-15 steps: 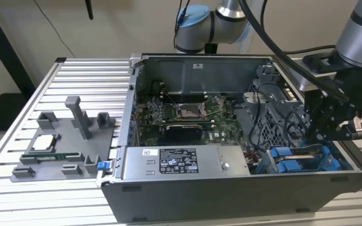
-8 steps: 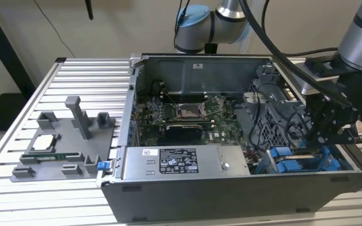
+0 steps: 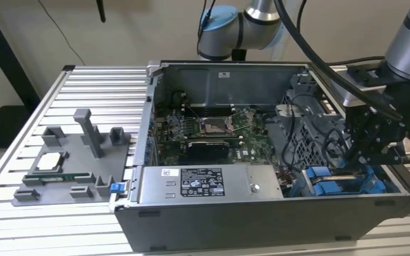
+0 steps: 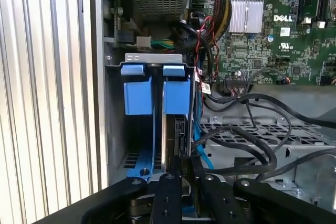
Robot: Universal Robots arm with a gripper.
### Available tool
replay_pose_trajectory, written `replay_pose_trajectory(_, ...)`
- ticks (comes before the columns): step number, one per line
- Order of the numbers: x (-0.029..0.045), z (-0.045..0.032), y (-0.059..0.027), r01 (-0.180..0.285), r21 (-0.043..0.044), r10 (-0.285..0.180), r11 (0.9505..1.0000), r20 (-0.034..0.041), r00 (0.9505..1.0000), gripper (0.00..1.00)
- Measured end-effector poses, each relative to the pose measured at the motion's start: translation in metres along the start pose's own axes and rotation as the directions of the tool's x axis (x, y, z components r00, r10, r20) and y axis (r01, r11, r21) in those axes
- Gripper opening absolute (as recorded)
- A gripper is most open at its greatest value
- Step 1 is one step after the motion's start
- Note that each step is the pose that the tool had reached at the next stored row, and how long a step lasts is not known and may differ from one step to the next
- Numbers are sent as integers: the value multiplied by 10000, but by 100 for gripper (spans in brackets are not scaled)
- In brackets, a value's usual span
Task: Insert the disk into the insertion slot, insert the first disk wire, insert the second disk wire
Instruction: 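Insert the first disk wire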
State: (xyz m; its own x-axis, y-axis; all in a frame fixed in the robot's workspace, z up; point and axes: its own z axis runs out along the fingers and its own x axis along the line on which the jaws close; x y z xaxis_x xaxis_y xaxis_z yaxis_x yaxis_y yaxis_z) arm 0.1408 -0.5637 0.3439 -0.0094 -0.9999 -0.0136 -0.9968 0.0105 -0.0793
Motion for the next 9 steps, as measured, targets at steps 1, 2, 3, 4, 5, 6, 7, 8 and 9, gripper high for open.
replay_pose_trajectory(1, 0, 3, -6, 5, -3, -5, 10000, -2, 10000, 0)
replay_pose_trajectory(2, 0, 7, -12, 8, -4, -8, 10000, -3, 10000, 0)
replay_pose_trajectory(3, 0, 13, -19, 12, -5, -12, 10000, -2, 10000, 0)
replay_pose_trajectory(4, -1, 17, -24, 17, -5, -17, 10000, -1, 10000, 0)
replay_pose_trajectory(5, -1, 22, -26, 17, -5, -17, 10000, 3, 10000, 0)
replay_pose_trajectory(6, 0, 28, -28, 16, -5, -16, 10000, 8, 10000, 0)
replay_pose_trajectory(7, 0, 32, -29, 15, -5, -15, 10000, 13, 10000, 0)
replay_pose_trajectory(8, 0, 37, -29, 15, -5, -15, 10000, 19, 10000, 0)
replay_pose_trajectory(9, 0, 43, -30, 15, -5, -15, 10000, 25, 10000, 0)
